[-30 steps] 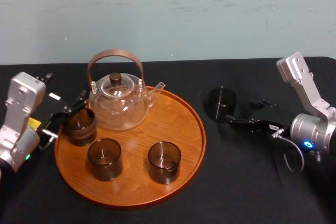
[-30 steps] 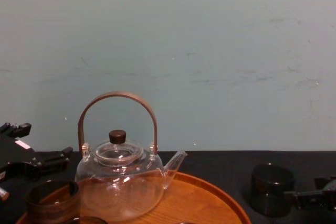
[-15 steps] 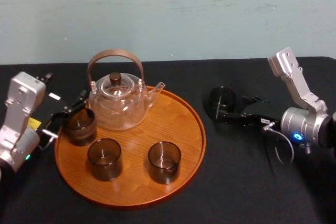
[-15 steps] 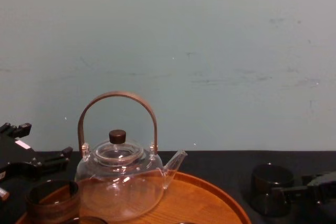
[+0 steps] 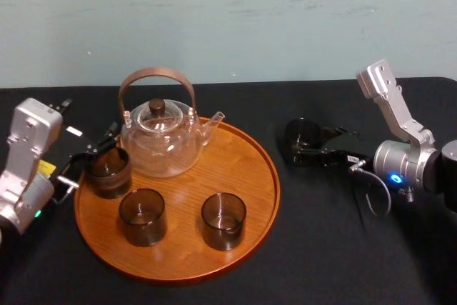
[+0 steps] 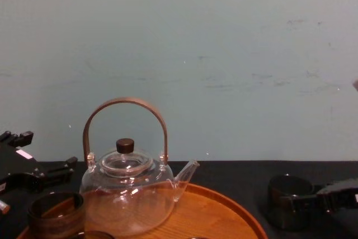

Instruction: Pick up the glass from the table and place it on the tray.

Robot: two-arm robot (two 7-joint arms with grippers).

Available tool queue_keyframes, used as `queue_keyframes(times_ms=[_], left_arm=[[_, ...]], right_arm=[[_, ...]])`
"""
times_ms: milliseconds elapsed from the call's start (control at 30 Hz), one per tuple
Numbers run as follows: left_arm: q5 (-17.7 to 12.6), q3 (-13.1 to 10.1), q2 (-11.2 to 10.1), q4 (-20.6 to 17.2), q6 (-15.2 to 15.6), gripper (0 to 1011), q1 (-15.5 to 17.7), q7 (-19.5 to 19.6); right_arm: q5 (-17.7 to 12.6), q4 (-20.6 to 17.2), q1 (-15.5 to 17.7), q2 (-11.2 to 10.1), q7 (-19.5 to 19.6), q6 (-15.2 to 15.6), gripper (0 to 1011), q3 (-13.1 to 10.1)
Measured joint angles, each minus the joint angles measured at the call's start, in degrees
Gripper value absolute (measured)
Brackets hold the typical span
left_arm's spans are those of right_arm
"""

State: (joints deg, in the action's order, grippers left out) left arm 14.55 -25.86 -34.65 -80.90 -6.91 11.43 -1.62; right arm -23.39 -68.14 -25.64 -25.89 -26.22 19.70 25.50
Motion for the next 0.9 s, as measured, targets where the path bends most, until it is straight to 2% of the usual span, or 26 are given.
queue_keyframes(times_ms=[567, 900], left_arm=[[0.00, 0.00, 0.00, 0.00, 0.00, 1002, 0.00, 0.00], [0.00, 0.00, 0.00, 0.00, 0.00, 1001, 0.00, 0.00]], right_arm=[[2.09, 5.54, -3.50, 2.57, -0.98, -0.95, 1002, 0.85], [2.96, 7.52, -4.70, 3.63, -1.87, -1.23, 1002, 1.27]])
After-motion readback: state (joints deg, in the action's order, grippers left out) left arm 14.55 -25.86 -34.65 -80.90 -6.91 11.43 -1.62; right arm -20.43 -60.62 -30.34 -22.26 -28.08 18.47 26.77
